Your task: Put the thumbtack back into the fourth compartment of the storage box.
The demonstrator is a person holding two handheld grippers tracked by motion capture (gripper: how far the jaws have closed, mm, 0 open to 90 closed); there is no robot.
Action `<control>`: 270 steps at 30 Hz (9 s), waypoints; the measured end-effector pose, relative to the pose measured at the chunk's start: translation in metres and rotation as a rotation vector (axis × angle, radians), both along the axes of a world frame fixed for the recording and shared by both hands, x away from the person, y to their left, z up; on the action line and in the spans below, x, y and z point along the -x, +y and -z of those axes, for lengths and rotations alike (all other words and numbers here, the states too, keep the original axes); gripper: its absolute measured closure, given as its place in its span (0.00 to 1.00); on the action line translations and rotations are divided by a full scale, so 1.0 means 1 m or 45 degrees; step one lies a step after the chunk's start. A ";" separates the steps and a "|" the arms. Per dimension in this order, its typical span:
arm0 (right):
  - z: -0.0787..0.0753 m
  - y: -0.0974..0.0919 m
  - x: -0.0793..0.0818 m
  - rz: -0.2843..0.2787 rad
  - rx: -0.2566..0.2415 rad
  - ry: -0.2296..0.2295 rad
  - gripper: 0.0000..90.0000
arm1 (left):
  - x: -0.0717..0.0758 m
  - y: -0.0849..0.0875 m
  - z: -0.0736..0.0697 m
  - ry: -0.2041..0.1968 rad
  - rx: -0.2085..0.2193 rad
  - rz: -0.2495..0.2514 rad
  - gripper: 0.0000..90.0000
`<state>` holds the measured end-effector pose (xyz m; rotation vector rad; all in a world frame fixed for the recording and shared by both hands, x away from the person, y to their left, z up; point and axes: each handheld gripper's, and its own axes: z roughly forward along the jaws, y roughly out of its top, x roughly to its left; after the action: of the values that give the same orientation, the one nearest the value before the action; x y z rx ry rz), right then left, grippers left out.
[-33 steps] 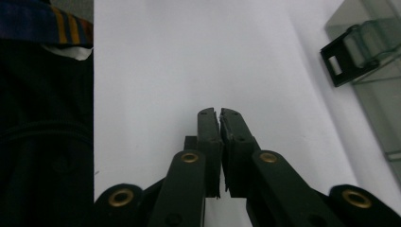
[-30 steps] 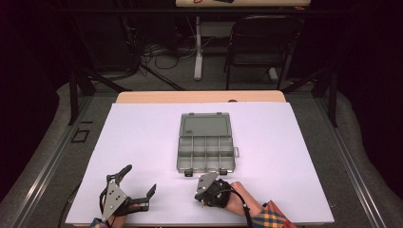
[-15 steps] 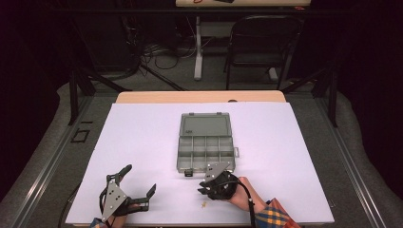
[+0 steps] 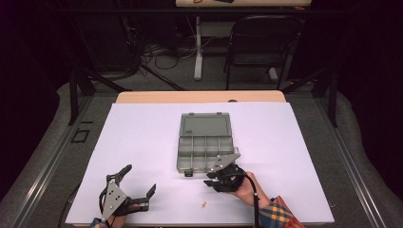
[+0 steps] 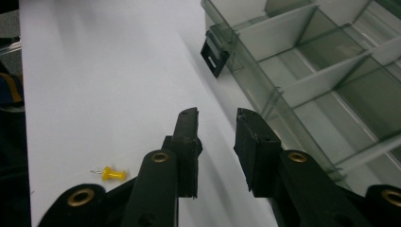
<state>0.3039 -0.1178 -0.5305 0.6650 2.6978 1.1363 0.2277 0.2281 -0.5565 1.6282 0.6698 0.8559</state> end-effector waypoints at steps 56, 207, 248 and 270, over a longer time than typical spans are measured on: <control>0.019 0.022 0.027 -0.238 0.117 0.067 0.92 | 0.000 0.000 0.000 0.000 -0.002 -0.004 0.00; -0.041 -0.043 -0.033 0.297 -0.118 -0.266 0.19 | 0.000 -0.001 0.000 0.003 -0.021 -0.012 0.00; 0.010 -0.014 0.022 -0.022 0.064 -0.176 0.38 | 0.000 -0.001 0.000 0.005 -0.020 -0.011 0.00; 0.024 -0.015 0.008 -0.053 0.074 -0.156 0.43 | 0.000 -0.002 0.000 0.005 -0.023 -0.008 0.00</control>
<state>0.2959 -0.1324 -0.5542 0.5158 2.6414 1.0665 0.2278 0.2264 -0.5569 1.6447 0.6718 0.8659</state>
